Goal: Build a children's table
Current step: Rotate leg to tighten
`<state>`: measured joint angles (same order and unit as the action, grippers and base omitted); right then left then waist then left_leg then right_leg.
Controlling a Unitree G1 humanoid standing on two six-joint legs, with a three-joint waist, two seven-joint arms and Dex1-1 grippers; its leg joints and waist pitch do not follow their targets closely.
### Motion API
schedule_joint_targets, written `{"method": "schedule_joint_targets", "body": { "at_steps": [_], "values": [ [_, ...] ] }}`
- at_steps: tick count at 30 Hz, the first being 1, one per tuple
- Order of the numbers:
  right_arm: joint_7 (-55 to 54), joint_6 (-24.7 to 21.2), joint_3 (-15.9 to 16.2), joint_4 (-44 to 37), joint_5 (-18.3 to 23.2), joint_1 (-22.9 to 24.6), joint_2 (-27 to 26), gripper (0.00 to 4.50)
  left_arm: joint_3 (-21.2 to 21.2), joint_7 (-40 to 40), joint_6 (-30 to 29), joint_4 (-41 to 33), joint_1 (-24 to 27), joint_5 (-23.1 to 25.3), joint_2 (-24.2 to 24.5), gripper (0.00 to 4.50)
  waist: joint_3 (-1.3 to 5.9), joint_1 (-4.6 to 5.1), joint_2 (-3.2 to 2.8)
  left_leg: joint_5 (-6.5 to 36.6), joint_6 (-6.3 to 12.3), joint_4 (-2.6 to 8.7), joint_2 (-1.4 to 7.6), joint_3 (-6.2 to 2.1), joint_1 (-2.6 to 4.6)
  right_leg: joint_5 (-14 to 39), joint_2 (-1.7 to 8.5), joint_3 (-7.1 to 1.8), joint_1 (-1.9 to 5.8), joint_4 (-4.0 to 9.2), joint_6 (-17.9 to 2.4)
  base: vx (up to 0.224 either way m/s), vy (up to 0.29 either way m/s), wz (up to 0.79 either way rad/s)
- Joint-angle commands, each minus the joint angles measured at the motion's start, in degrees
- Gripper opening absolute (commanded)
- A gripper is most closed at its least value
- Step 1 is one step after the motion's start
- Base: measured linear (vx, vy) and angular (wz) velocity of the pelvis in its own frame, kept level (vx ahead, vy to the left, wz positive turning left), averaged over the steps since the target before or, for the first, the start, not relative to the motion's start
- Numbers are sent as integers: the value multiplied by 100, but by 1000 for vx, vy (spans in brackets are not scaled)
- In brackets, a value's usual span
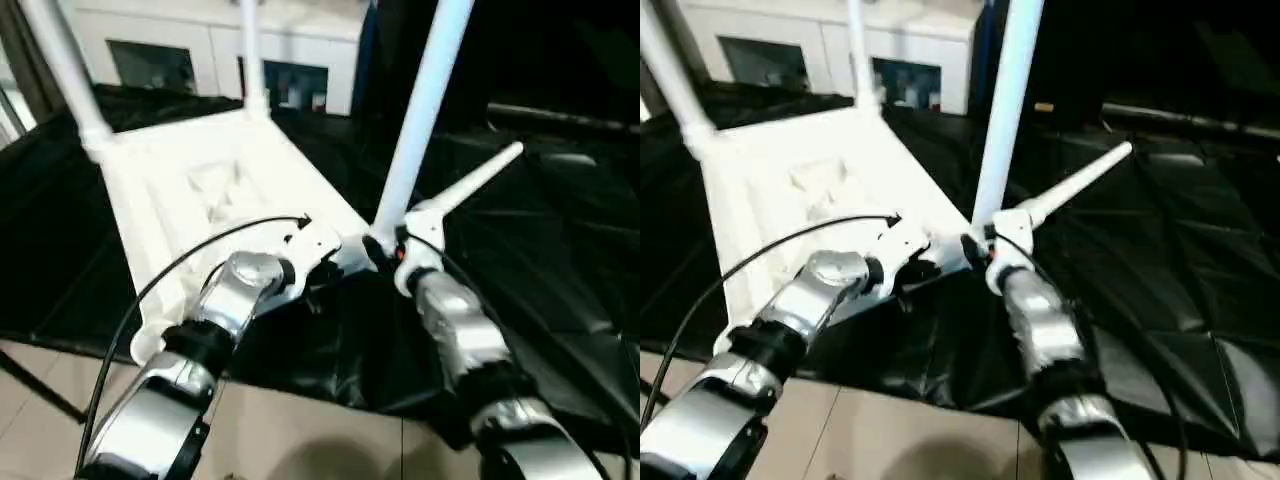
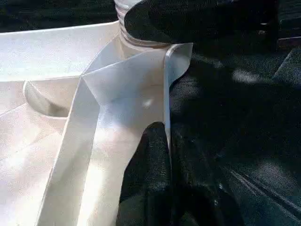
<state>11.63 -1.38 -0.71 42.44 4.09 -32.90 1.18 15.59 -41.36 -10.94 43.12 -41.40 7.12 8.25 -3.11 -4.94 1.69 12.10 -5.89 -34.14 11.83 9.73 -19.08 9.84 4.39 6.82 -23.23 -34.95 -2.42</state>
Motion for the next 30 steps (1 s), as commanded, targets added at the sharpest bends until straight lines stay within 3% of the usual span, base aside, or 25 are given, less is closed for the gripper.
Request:
{"method": "schedule_joint_targets", "body": {
  "at_steps": [1, 5, 12, 14, 15, 18, 22, 30],
  "values": [
    [689, 180, 148, -166, 262, 74, -154, 325, 60, -173, 293, -71, 1, -50, -23, 0, 397, 12, -1, 567, 319, 387, 123, -12, -73, 1337, 442, -382, 369, 438, -787, 0, 0, 0],
    [1243, 168, 187, -496, 417, 198, 56, 359, 80, -433, 396, -156, 99, -90, 191, 0, 385, 11, 13, 663, 416, 398, 132, -19, -78, 1520, 448, -379, 381, 461, -742, 0, 0, 0],
    [3016, -343, 621, -1546, 420, 756, 1257, 427, 30, -1603, 812, -598, 446, -381, 867, 0, 359, -3, 4, 733, 456, 396, 139, -13, -65, 1760, 432, -377, 363, 501, -671, 0, 0, 0],
    [3229, -375, 680, -1634, 422, 813, 1393, 427, 24, -1843, 793, -726, 509, -490, 937, 0, 357, 1, 12, 766, 440, 397, 142, -9, -61, 1864, 441, -383, 352, 508, -651, 0, 0, 0],
    [3642, -407, 798, -1754, 428, 894, 1631, 427, 60, -2418, 763, -1086, 663, -731, 1120, 0, 372, -17, 6, 712, 419, 397, 152, -21, -68, 1818, 456, -385, 364, 485, -687, 0, 0, 0],
    [3820, -399, 865, -1791, 426, 907, 1708, 427, 111, -2757, 680, -1364, 772, -872, 1242, 0, 373, -6, -6, 718, 423, 401, 176, -11, -51, 1558, 439, -393, 336, 450, -866, 0, 0, 0],
    [3991, -322, 1138, -1825, 284, 898, 1783, 427, 142, -3117, 536, -1707, 923, -1049, 1362, 0, 364, -12, 5, 691, 383, 408, 181, -11, -53, 1513, 446, -396, 343, 442, -924, 0, 0, 0],
    [4126, -384, 1188, -1790, 308, 854, 1712, 396, 57, -3016, 513, -1777, 970, -986, 1394, 0, 354, -17, 22, 707, 346, 409, 162, -15, -69, 1793, 446, -394, 352, 468, -747, 0, 0, 0]
  ]
}}
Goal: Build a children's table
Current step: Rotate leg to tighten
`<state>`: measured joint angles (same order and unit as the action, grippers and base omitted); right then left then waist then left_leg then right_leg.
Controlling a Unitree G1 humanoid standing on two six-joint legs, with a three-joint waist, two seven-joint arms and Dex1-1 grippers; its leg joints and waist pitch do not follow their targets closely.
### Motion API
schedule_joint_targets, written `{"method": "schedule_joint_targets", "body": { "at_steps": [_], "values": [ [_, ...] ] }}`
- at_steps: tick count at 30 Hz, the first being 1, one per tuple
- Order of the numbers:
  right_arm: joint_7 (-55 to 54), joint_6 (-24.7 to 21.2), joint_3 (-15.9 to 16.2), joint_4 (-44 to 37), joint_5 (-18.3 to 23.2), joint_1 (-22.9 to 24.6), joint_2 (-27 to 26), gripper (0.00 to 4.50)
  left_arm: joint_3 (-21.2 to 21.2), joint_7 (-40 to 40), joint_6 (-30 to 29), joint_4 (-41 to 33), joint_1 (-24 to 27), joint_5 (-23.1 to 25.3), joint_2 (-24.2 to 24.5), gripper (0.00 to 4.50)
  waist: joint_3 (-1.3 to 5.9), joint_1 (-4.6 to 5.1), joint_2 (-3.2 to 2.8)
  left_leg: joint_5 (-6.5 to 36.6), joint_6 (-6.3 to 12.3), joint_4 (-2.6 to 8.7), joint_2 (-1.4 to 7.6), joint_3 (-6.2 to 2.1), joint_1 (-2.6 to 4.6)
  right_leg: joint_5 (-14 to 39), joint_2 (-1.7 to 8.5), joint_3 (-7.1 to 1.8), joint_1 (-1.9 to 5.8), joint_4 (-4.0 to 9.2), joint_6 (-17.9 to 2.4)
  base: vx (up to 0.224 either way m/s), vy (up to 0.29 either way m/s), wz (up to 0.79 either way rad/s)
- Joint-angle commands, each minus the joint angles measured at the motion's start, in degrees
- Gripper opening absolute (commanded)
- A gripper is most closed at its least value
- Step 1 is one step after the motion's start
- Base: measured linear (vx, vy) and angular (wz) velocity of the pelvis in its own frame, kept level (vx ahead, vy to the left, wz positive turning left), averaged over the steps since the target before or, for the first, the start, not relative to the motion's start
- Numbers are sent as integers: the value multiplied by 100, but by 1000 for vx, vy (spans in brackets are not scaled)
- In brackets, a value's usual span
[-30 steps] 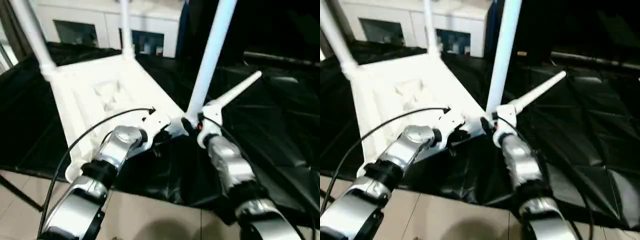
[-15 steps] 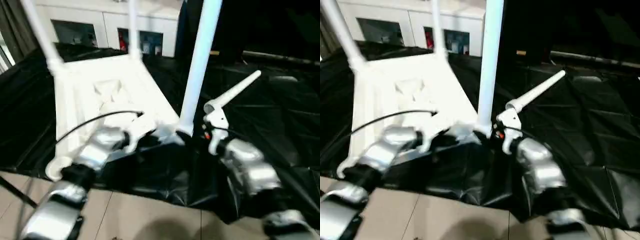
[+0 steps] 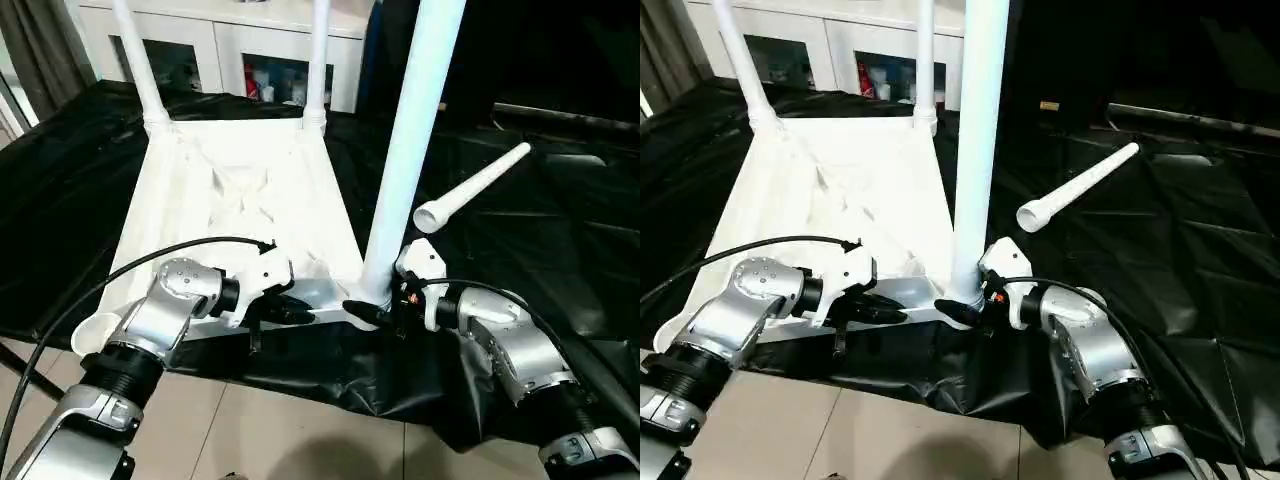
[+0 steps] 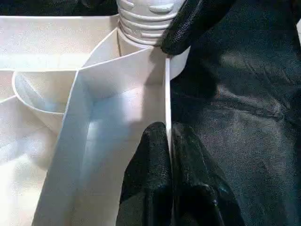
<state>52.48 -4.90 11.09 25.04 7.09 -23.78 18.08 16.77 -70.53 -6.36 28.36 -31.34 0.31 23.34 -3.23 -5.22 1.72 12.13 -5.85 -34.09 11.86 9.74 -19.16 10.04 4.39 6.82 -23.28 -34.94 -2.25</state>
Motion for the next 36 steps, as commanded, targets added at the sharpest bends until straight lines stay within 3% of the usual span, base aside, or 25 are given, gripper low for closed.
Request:
{"method": "schedule_joint_targets", "body": {
  "at_steps": [1, 5, 10, 11, 16, 17, 18, 21, 24, 26, 30, 32, 36],
  "values": [
    [48, -35, 15, -46, 22, -59, 21, 382, -65, -100, 41, -319, -28, -302, -106, 0, 369, 11, 16, 687, 342, 402, 160, -16, -56, 1734, 443, -394, 355, 463, -771, 0, 0, 0],
    [42, -29, 11, -47, 42, -50, 21, 352, -77, -91, 32, -323, -12, -296, -91, 0, 376, 17, 13, 610, 361, 398, 163, -14, -61, 1498, 435, -398, 358, 434, -855, 0, 0, 0],
    [17, -54, -47, -41, 53, -6, -22, 323, -110, -40, 27, -285, 0, -303, -120, 0, 368, 25, 8, 693, 341, 402, 160, -14, -57, 1639, 440, -394, 358, 455, -831, 0, 0, 0],
    [-25, -54, -73, -18, 60, 10, -46, 299, -124, 3, 18, -271, 0, -304, -144, 0, 370, 24, 11, 695, 338, 400, 157, -13, -55, 1653, 440, -395, 359, 458, -824, 0, 0, 0],
    [-1097, -116, -442, 518, 20, -66, -465, 277, -256, 835, -28, 204, -211, -102, -498, 0, 357, 35, 23, 736, 253, 405, 135, -13, -51, 1970, 443, -385, 347, 501, -712, 0, 0, 0],
    [-1148, -116, -457, 540, 18, -73, -485, 277, -258, 869, -32, 225, -223, -93, -513, 0, 365, 36, 34, 723, 241, 403, 137, -16, -52, 1996, 443, -383, 355, 498, -684, 0, 0, 0],
    [-1927, -115, -676, 878, 2, -180, -811, 277, -287, 1445, -113, 574, -427, 73, -761, 0, 363, 37, 29, 695, 233, 403, 126, -11, -50, 2049, 440, -386, 340, 511, -639, 0, 0, 0],
    [-2952, -137, -886, 1303, -56, -355, -1244, 276, -331, 2346, -376, 1048, -733, 291, -1133, 0, 369, 44, 14, 719, 130, 401, 122, -11, -10, 2226, 447, -379, 313, 542, -604, 0, 0, 0],
    [-3894, -108, -1026, 1801, -185, -641, -1591, 276, -310, 2901, -401, 1390, -945, 430, -1441, 0, 390, 46, -32, 643, 126, 399, 118, -16, -38, 1929, 437, -386, 332, 514, -624, 0, 0, 0],
    [-3920, -28, -989, 1929, -204, -750, -1713, 276, -201, 2902, -337, 1422, -960, 528, -1507, 0, 396, 46, -13, 609, 142, 400, 114, -20, -46, 1777, 433, -382, 344, 491, -649, 0, 0, 0],
    [-3871, 102, -910, 2066, -266, -899, -1894, 276, -86, 2821, -243, 1429, -954, 606, -1573, 0, 392, 52, -44, 685, 239, 401, 124, -12, -53, 1567, 438, -386, 353, 477, -761, 0, 0, 0],
    [-3720, 282, -959, 2112, -225, -979, -1952, 331, -105, 2778, -156, 1443, -965, 618, -1526, 0, 384, 55, -38, 766, 243, 403, 121, -7, -45, 1676, 440, -385, 343, 494, -750, 0, 0, 0],
    [-3295, 437, -996, 1894, -81, -958, -1795, 366, -145, 2560, 28, 1320, -885, 561, -1276, 0, 380, 62, -7, 838, 295, 415, 125, -23, -60, 2002, 453, -375, 354, 519, -620, 0, 0, 0]
  ]
}}
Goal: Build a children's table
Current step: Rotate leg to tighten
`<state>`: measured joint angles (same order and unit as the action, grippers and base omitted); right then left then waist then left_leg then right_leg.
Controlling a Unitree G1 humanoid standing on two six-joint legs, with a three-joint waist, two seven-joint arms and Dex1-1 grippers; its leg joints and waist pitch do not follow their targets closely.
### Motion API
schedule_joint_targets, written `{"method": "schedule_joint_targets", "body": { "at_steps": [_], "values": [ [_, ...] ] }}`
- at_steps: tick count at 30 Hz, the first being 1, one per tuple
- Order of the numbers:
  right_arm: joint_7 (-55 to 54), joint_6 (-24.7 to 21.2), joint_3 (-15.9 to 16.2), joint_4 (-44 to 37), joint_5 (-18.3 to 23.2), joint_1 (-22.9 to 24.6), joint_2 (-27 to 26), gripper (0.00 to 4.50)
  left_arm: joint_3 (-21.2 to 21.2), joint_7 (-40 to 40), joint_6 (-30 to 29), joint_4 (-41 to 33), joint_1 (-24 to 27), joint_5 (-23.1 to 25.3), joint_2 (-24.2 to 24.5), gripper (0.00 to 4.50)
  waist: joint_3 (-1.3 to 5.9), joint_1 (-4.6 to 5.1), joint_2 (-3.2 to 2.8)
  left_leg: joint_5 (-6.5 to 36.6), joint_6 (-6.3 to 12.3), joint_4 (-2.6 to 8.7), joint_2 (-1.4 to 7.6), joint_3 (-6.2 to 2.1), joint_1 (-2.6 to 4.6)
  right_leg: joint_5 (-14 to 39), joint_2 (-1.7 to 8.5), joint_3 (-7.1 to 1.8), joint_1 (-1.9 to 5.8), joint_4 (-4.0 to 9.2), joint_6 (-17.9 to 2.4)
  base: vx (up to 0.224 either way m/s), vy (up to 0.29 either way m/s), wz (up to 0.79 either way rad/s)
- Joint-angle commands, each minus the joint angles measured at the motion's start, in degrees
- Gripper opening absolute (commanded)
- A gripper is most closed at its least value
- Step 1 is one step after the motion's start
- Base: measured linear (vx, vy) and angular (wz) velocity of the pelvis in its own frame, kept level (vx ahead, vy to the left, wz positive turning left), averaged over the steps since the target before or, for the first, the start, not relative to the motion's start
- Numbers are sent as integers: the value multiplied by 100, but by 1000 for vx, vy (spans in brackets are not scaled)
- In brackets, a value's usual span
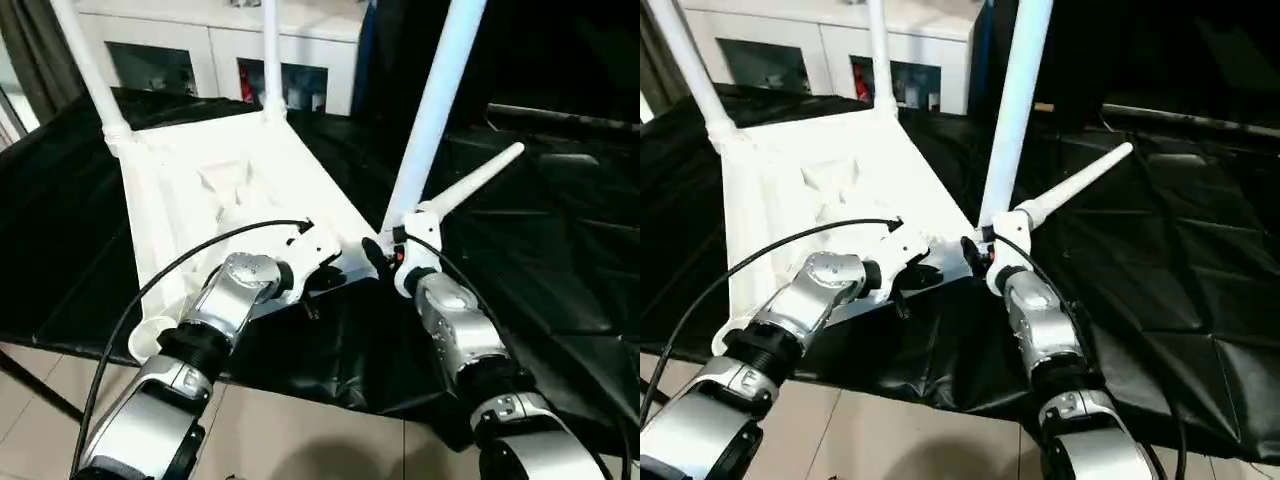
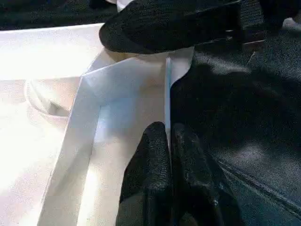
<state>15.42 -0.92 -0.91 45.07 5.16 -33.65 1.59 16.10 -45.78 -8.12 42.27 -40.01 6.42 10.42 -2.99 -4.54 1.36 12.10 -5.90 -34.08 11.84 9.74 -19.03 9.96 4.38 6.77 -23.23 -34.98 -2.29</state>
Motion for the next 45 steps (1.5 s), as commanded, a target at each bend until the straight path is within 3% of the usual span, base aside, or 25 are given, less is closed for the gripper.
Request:
{"method": "schedule_joint_targets", "body": {
  "at_steps": [1, 3, 4, 8, 10, 19, 25, 35, 36, 40, 44, 45],
  "values": [
    [418, 48, 202, -110, 112, 27, -138, 389, -81, 77, 209, -76, -14, -54, 26, 0, 354, -6, 19, 827, 292, 413, 126, -25, -71, 2008, 457, -372, 341, 524, -613, 0, 0, 0],
    [771, 32, 169, -237, 252, 52, -35, 399, -120, -104, 396, -127, 56, -87, 161, 0, 351, 14, 25, 835, 343, 411, 125, -23, -82, 1990, 458, -371, 349, 526, -631, 0, 0, 0],
    [1000, 0, 205, -343, 265, 88, 72, 399, -149, -247, 462, -165, 109, -134, 248, 0, 351, 25, 65, 823, 361, 410, 128, -20, -89, 2005, 454, -370, 352, 528, -619, 0, 0, 0],
    [2097, -202, 473, -901, 298, 371, 625, 412, -217, -1070, 802, -476, 397, -496, 572, 0, 370, 22, 48, 586, 453, 402, 154, -27, -107, 1530, 452, -385, 380, 449, -746, 0, 0, 0],
    [2612, -261, 633, -1181, 302, 516, 915, 412, -156, -1532, 847, -723, 569, -630, 782, 0, 369, 37, 20, 562, 492, 396, 156, -12, -91, 1351, 445, -396, 354, 440, -851, 0, 0, 0],
    [3795, -562, 927, -1861, 470, 791, 1497, 412, -150, -2650, 465, -1419, 941, -1120, 1258, 0, 355, -18, 25, 555, 463, 403, 168, -8, -81, 1342, 445, -404, 364, 413, -969, 0, 0, 0],
    [3973, -570, 1045, -1872, 383, 812, 1579, 397, -179, -2708, 408, -1501, 996, -1118, 1327, 0, 351, -52, 27, 601, 388, 408, 161, -8, -77, 1576, 445, -399, 356, 441, -836, 0, 0, 0],
    [4025, -600, 1112, -1893, 331, 894, 1608, 308, -204, -2645, 374, -1505, 990, -1067, 1308, 0, 360, -48, 23, 543, 390, 399, 154, -7, -78, 1487, 440, -397, 361, 435, -830, 0, 0, 0],
    [3954, -633, 1069, -1861, 340, 912, 1571, 290, -220, -2589, 390, -1471, 979, -1060, 1286, 0, 358, -48, -2, 546, 380, 401, 156, -10, -77, 1492, 439, -398, 358, 436, -832, 0, 0, 0],
    [3117, -713, 746, -1489, 350, 871, 1277, 273, -261, -1961, 401, -1101, 814, -814, 1089, 0, 355, -29, 13, 573, 336, 405, 151, -8, -74, 1543, 431, -397, 354, 449, -814, 0, 0, 0],
    [2461, -738, 545, -1216, 327, 816, 1056, 270, -289, -1518, 400, -827, 687, -666, 931, 0, 343, -14, 37, 712, 213, 414, 141, -10, -57, 1972, 436, -387, 350, 502, -672, 0, 0, 0],
    [1781, -775, 383, -974, 296, 730, 822, 269, -318, -1077, 313, -610, 549, -573, 721, 0, 341, -25, 26, 745, 232, 411, 131, -7, -43, 2069, 440, -387, 338, 520, -630, 0, 0, 0]
  ]
}}
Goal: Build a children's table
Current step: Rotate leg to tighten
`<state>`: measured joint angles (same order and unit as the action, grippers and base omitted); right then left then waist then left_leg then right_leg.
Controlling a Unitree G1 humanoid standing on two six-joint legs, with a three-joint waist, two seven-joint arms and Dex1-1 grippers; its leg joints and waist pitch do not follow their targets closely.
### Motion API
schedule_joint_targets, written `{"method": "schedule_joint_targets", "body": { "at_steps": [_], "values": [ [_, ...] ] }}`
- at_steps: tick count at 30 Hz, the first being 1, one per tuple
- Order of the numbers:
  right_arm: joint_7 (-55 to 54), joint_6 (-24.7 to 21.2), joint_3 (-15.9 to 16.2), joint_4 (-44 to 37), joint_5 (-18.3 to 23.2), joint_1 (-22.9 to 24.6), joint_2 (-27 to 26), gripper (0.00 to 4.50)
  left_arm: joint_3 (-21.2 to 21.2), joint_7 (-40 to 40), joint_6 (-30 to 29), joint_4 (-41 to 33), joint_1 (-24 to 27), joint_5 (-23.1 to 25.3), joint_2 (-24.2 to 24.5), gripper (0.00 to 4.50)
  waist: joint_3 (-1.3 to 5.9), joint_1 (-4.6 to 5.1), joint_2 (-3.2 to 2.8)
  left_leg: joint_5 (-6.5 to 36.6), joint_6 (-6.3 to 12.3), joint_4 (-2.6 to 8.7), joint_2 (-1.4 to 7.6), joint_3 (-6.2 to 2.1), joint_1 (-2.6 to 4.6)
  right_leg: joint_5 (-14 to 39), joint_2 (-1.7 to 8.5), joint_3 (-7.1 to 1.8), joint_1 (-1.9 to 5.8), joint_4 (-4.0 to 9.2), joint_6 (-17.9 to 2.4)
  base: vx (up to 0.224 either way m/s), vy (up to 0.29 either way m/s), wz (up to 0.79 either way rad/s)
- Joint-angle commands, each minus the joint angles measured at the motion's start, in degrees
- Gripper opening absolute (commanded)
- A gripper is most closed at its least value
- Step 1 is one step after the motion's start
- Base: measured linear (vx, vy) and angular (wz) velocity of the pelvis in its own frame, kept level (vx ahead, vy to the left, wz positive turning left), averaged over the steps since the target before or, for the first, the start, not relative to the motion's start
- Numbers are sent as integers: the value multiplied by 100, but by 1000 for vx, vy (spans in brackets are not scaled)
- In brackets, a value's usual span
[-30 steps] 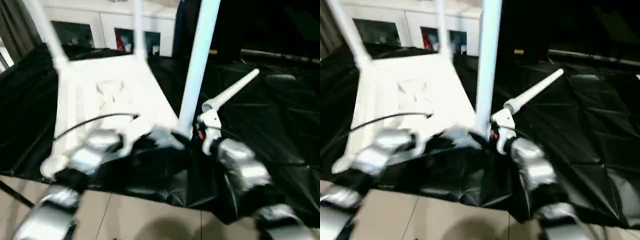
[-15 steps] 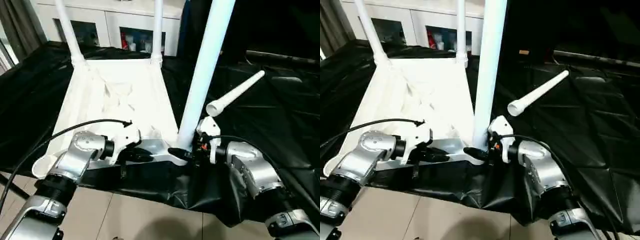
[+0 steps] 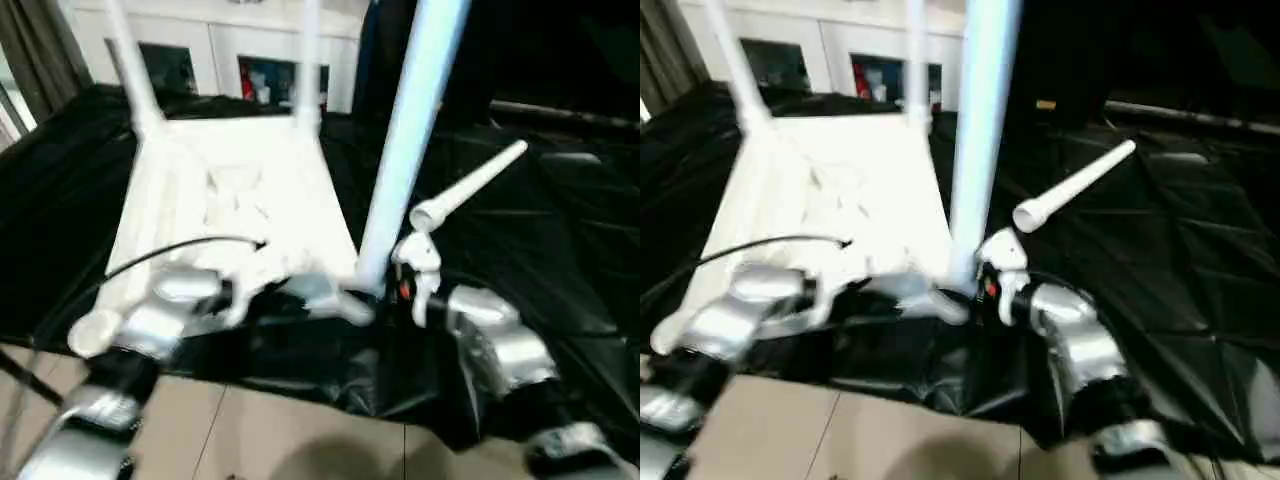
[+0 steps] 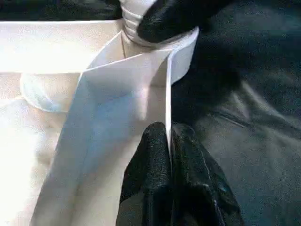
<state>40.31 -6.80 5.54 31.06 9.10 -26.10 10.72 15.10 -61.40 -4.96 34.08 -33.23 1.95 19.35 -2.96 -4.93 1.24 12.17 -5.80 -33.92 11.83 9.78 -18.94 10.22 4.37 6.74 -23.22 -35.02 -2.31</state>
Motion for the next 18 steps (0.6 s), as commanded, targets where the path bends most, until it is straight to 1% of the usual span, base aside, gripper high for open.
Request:
{"method": "schedule_joint_targets", "body": {
  "at_steps": [1, 2, 4, 5, 6, 7, 8, 10, 11, 12, 14, 15, 16, 17, 18],
  "values": [
    [-1407, -222, -420, 672, -119, -145, -338, 269, -228, 896, -106, 384, -272, -42, -395, 0, 327, 21, 33, 731, 203, 393, 119, 4, -37, 2158, 433, -390, 302, 547, -587, 0, 0, 0],
    [-2119, -274, -573, 923, -134, -288, -591, 269, -231, 1307, -206, 557, -420, 42, -619, 0, 325, 44, 33, 788, 98, 403, 108, -13, -34, 2402, 434, -367, 302, 564, -527, 0, 0, 0],
    [-2723, -325, -679, 1189, -131, -486, -840, 268, -246, 1714, -327, 734, -586, 95, -875, 0, 332, 58, 29, 795, 16, 405, 106, -23, -24, 2594, 450, -357, 304, 596, -436, 0, 0, 0],
    [-2869, -321, -708, 1297, -120, -587, -943, 268, -240, 1847, -347, 799, -653, 120, -983, 0, 338, 61, 34, 796, 33, 400, 102, -24, -26, 2567, 443, -353, 305, 598, -418, 0, 0, 0],
    [-2971, -300, -726, 1388, -119, -674, -1028, 268, -233, 1944, -359, 850, -706, 141, -1071, 0, 351, 54, 38, 761, 120, 395, 97, -19, -47, 2367, 444, -367, 311, 583, -419, 0, 0, 0],
    [-3010, -272, -724, 1433, -128, -717, -1064, 268, -230, 1980, -370, 869, -728, 147, -1111, 0, 357, 48, 34, 734, 148, 395, 101, -18, -48, 2274, 444, -369, 310, 570, -431, 0, 0, 0],
    [-3048, -200, -690, 1513, -177, -798, -1127, 268, -203, 2006, -363, 898, -762, 172, -1178, 0, 358, 51, 45, 708, 174, 393, 102, -15, -57, 2185, 438, -372, 313, 560, -442, 0, 0, 0],
    [-3063, -49, -584, 1641, -278, -932, -1218, 268, -122, 1966, -268, 921, -792, 243, -1262, 0, 379, 48, 37, 555, 225, 390, 114, -22, -88, 1744, 437, -376, 340, 490, -574, 0, 0, 0],
    [-3061, -30, -574, 1654, -287, -945, -1226, 268, -114, 1956, -253, 925, -794, 249, -1268, 0, 380, 52, 35, 497, 247, 385, 116, -17, -93, 1544, 435, -380, 340, 466, -646, 0, 0, 0],
    [-3045, 103, -554, 1723, -349, -996, -1256, 268, -82, 1934, -145, 953, -795, 291, -1253, 0, 374, 48, 32, 515, 271, 386, 116, -13, -93, 1481, 441, -381, 346, 465, -702, 0, 0, 0],
    [-3083, 154, -561, 1766, -391, -1020, -1270, 268, -77, 1949, -113, 981, -803, 311, -1248, 0, 370, 54, 31, 567, 279, 387, 114, -7, -85, 1530, 442, -381, 337, 477, -720, 0, 0, 0],
    [-2889, 357, -592, 1733, -351, -1017, -1273, 303, -72, 1907, -20, 992, -768, 341, -1148, 0, 358, 55, 47, 649, 282, 392, 114, -5, -80, 1661, 444, -378, 339, 496, -704, 0, 0, 0],
    [-2878, 376, -589, 1728, -354, -1015, -1269, 323, -73, 1903, -16, 992, -765, 342, -1139, 0, 356, 48, 40, 718, 282, 392, 111, -5, -72, 1838, 460, -378, 334, 515, -661, 0, 0, 0],
    [-2775, 488, -575, 1685, -352, -994, -1240, 337, -81, 1872, -4, 977, -739, 342, -1086, 0, 351, 50, 42, 737, 281, 393, 109, -3, -72, 1910, 457, -378, 333, 526, -640, 0, 0, 0],
    [-2464, 630, -470, 1551, -394, -914, -1095, 340, -103, 1685, 80, 889, -645, 296, -938, 0, 347, 41, 46, 803, 314, 396, 109, -6, -75, 2071, 457, -373, 333, 545, -570, 0, 0, 0]
  ]
}}
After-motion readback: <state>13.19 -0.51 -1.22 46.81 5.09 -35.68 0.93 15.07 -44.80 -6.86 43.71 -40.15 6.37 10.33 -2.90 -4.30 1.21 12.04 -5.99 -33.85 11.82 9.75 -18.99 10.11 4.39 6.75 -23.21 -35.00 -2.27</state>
